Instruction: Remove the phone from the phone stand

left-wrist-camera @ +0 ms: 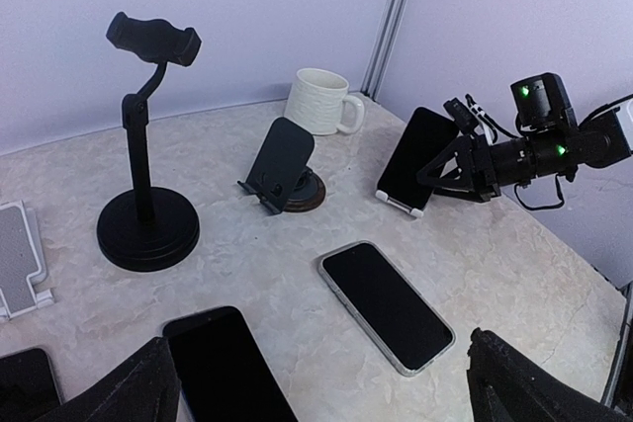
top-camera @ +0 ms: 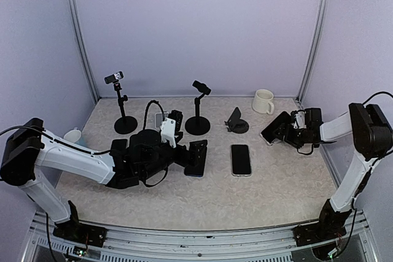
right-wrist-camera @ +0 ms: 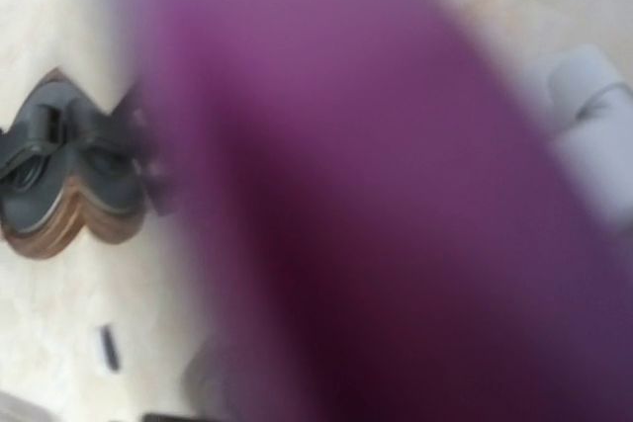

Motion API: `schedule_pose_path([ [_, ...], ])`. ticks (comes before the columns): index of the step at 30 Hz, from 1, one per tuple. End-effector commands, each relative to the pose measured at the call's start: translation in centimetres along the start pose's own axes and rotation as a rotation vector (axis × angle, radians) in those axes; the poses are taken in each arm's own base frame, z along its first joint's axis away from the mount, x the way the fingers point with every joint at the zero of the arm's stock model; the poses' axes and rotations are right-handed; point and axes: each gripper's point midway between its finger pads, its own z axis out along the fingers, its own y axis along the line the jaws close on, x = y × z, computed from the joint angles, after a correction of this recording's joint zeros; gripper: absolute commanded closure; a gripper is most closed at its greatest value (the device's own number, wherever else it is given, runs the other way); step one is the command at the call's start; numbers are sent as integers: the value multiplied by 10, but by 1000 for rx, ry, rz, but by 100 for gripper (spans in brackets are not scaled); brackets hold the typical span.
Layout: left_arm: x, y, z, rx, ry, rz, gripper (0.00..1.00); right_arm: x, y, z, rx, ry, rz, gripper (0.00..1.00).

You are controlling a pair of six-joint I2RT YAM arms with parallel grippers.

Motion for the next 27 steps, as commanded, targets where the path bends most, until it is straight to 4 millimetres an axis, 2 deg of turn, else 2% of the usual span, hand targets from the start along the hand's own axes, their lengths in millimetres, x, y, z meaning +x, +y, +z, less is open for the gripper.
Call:
schedule_pose_path([
  [1, -1, 2, -2, 5, 0, 7, 1, 15, -16, 1, -15, 42, 18, 16],
  [6, 0, 0, -2, 20, 1, 7, 1, 17, -7, -18, -40, 8, 1, 12],
  [11, -2, -3, -3, 36, -4, 3, 1, 13, -14, -45, -23, -54, 44, 15],
  [14, -2, -4, -4, 38, -6, 3, 1, 8, -36, -54, 53, -76, 98, 28],
  [18, -4, -4, -4, 37, -10, 3, 1, 2, -62, -55, 147, -72, 160, 52],
  [23, -6, -1, -5, 26, -17, 0, 1, -8, -63, -47, 131, -82, 199, 71],
  [27, -6, -1, -6, 26, -15, 3, 1, -18, -68, -37, 134, -75, 202, 75],
])
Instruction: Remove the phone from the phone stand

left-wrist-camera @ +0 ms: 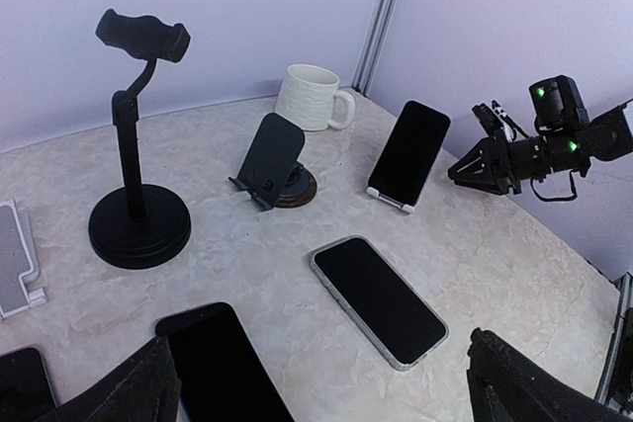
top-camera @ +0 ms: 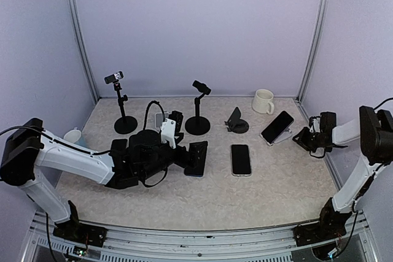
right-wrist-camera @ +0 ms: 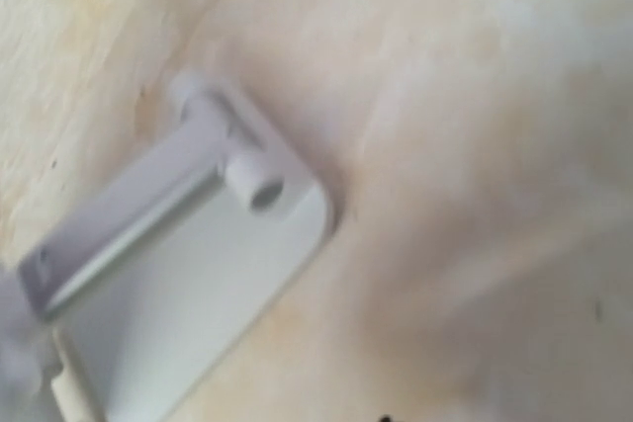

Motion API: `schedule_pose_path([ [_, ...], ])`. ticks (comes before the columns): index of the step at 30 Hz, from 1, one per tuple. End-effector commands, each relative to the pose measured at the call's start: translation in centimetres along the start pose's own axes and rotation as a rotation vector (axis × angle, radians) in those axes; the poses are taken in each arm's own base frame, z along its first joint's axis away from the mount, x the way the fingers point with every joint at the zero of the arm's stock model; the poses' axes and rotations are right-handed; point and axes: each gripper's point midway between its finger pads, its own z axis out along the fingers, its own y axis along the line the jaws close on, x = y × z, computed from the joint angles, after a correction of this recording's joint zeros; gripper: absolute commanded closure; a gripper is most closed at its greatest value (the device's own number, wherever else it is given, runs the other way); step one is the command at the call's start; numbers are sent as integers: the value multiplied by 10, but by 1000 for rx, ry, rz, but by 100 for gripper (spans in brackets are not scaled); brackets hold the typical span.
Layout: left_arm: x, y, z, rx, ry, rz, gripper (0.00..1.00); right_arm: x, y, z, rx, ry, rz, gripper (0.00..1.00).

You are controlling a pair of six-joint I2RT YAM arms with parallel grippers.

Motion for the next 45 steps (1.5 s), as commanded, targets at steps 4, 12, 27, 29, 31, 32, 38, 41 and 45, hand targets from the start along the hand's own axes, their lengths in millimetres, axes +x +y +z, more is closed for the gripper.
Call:
schedule_pose_path([
  [4, -8, 4, -6, -5, -24, 5, 1, -19, -7, 20, 25, 7, 28, 79],
  [12, -7, 5, -5, -9, -19, 7, 1, -31, -11, 42, 27, 28, 12, 90],
  [27, -2, 7, -2, -13, -4, 7, 1, -48, 10, 83, -150, 69, 67, 97],
  [29, -1, 8, -1, -14, 0, 7, 1, -50, 15, 90, -183, 77, 79, 97],
  [31, 0, 9, 0, -15, 1, 8, 1, -53, 21, 96, -207, 79, 83, 96],
  [32, 0, 8, 0, -14, 2, 8, 1, -53, 24, 99, -217, 83, 83, 96],
  [38, 2, 8, 3, -13, 13, 9, 1, -58, 45, 116, -268, 99, 66, 93],
  [41, 3, 8, 4, -12, 17, 10, 1, -65, 54, 122, -290, 102, 53, 92],
  [45, 2, 8, 2, -12, 15, 10, 1, -77, 61, 122, -301, 85, 32, 88],
])
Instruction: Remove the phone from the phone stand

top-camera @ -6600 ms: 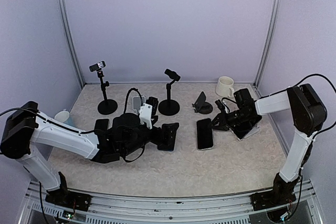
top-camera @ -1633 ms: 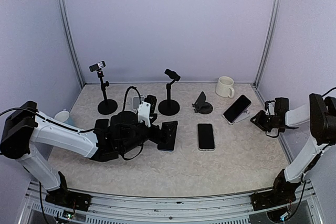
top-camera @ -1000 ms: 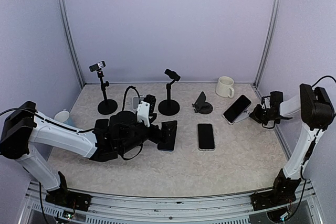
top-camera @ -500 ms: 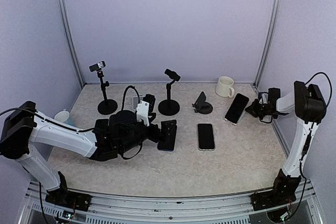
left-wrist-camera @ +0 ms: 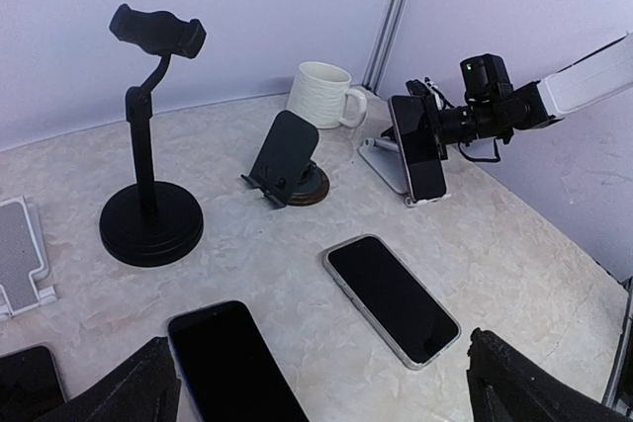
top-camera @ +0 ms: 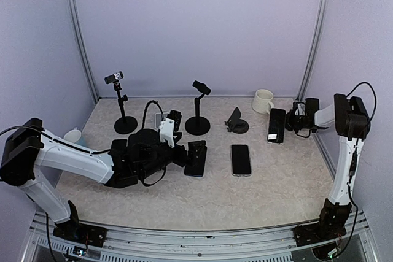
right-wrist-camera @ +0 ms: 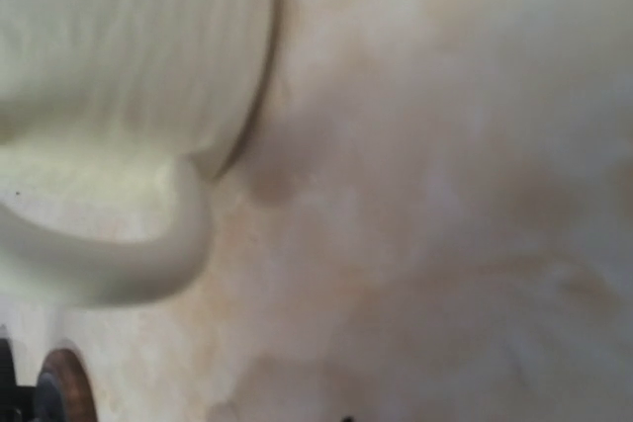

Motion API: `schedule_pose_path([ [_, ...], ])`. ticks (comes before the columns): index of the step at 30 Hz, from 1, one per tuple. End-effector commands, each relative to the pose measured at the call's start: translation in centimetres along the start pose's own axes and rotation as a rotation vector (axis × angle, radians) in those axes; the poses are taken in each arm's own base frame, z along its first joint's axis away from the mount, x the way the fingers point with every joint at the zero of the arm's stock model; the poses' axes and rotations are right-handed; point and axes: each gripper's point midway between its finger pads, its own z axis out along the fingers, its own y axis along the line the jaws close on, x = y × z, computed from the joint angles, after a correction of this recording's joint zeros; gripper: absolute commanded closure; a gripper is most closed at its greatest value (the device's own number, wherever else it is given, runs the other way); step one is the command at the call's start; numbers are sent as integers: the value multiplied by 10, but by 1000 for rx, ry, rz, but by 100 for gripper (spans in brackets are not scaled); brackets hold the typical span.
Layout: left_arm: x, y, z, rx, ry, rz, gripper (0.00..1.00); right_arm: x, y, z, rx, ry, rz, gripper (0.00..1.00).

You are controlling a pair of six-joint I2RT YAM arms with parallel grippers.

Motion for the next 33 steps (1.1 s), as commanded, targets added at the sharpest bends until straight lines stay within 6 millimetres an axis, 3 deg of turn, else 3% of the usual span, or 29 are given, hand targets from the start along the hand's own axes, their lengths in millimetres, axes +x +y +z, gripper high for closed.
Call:
schedule_pose_path([
  [1, 1, 0, 1, 6, 8, 7, 1, -6, 12, 4, -24, 8, -19, 86],
  [5, -1, -1, -1, 8, 2, 1, 1, -21, 18, -12, 35, -43, -69, 67],
  [10, -2, 0, -8, 2, -8, -8, 1, -44, 19, -53, 133, -133, -104, 40],
  [14, -1, 0, -11, -8, -15, -13, 1, -55, 19, -85, 206, -178, -117, 32],
  [19, 0, -2, -13, -14, -16, -10, 1, -58, 39, -114, 222, -231, -144, 29],
  [26, -2, -1, -18, -20, -25, -7, 1, -33, 85, -129, 215, -224, -259, 23],
  [33, -2, -2, -19, -22, -28, -3, 1, 10, 100, -122, 255, -145, -363, 17],
])
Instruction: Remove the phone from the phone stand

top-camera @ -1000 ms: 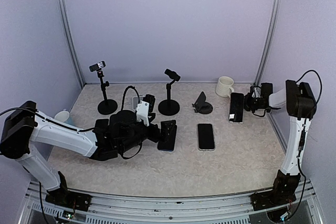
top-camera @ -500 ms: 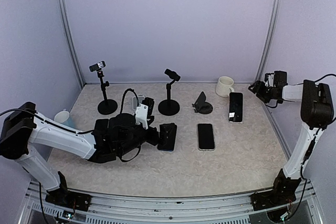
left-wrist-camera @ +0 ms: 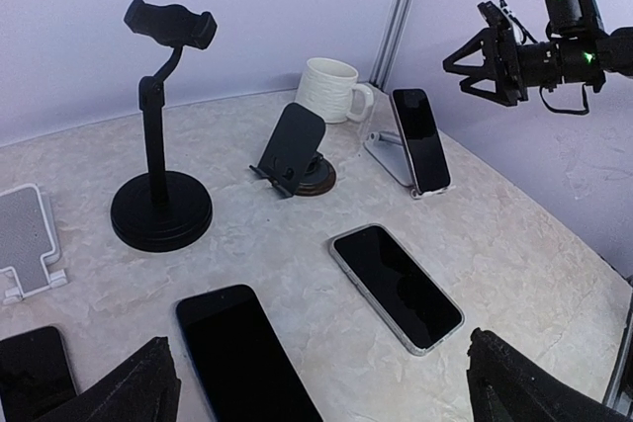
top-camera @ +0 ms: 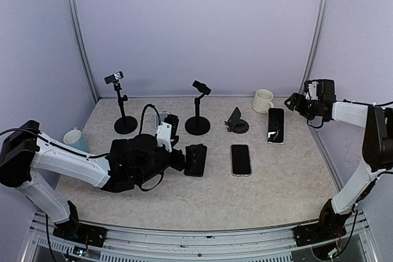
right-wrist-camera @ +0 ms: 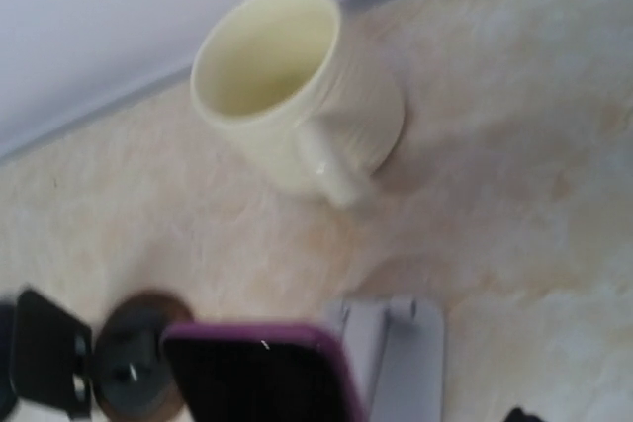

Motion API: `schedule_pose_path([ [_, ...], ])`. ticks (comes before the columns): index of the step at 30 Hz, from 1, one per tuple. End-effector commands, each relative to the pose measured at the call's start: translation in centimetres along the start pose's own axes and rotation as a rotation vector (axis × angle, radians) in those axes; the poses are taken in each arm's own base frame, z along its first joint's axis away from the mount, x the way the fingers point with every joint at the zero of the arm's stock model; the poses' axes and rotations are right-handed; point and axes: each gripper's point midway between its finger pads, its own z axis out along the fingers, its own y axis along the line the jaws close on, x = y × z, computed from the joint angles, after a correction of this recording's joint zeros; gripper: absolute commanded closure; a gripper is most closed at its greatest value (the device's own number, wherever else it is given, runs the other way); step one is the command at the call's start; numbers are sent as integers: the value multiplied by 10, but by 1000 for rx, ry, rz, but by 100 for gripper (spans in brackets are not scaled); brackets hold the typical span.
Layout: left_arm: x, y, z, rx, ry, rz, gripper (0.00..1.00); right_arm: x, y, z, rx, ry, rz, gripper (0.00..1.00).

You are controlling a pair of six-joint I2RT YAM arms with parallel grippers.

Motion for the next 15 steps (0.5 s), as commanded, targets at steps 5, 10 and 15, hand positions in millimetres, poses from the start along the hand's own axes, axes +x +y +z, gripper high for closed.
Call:
schedule_pose_path([
  [5, -9, -5, -3, 8, -26, -3, 1, 51, 10, 6, 73, 115, -124, 11],
  [10, -9, -6, -3, 4, -24, 3, 1, 73, 15, 13, 86, 157, -151, 6],
  [15, -8, -7, -2, 4, -22, 4, 1, 91, 18, 19, 88, 190, -160, 0],
])
